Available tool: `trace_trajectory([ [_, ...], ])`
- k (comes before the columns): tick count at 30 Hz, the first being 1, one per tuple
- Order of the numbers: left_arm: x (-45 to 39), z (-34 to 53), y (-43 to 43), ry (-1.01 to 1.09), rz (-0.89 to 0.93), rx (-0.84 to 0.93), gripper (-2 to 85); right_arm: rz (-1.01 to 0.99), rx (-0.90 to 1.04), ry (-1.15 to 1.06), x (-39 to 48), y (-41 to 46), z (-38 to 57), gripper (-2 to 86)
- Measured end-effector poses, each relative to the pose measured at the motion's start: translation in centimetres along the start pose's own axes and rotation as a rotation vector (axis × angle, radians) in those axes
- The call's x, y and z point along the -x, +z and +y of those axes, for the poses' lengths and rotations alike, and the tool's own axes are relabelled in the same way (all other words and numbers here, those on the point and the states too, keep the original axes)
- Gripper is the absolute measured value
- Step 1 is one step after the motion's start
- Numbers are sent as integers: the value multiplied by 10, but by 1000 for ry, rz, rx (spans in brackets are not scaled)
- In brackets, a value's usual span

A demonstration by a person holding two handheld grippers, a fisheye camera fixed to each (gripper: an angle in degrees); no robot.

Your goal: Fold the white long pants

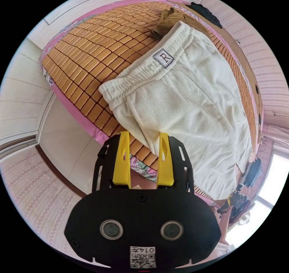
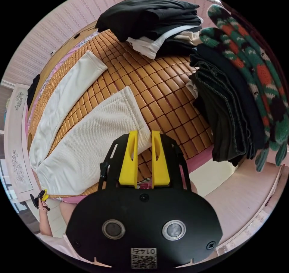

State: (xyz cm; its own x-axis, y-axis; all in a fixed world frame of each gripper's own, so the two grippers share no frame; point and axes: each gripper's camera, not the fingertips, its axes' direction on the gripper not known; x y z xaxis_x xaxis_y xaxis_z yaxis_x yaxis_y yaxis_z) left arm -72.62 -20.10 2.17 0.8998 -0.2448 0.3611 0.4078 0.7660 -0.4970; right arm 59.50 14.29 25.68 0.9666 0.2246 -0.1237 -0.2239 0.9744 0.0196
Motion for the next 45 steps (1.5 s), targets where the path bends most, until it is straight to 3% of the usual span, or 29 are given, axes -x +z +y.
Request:
trace_trajectory([
  [5, 23, -2, -10, -28, 116, -49, 120, -112, -23, -131, 4, -37, -12, 30],
  [10, 42, -3, -16, -28, 201, -90, 34, -286, -40, -220, 7, -105, -31, 22],
  [14, 50, 22, -79, 124, 380, -266, 21, -454, -27, -218, -23, -145, -46, 25],
  [17, 82, 36, -77, 81, 370, -302, 23, -366, -89, -141, -44, -120, -42, 44],
  [21, 118, 35, -29, -50, 351, -156, 30, -263, 106, -96, -55, -36, -14, 138],
  [26, 107, 37, -35, -1, 297, -177, 37, -164, 159, -38, -59, 9, 12, 142],
  [30, 90, 30, -51, 53, 293, -168, 38, -240, 184, -2, -51, 13, 2, 66],
  [35, 86, 48, -88, 134, 368, -274, 38, -212, 86, -94, -36, -47, 4, 60],
  [40, 111, 59, -20, -15, 227, -97, 40, -64, 229, -74, -38, -4, 16, 70],
  [42, 120, 72, -15, -90, 203, -114, 34, -60, 164, -116, -20, -11, 15, 78],
  [45, 109, 83, -37, -28, 112, -182, 37, 24, 20, -223, 18, -31, 0, 82],
])
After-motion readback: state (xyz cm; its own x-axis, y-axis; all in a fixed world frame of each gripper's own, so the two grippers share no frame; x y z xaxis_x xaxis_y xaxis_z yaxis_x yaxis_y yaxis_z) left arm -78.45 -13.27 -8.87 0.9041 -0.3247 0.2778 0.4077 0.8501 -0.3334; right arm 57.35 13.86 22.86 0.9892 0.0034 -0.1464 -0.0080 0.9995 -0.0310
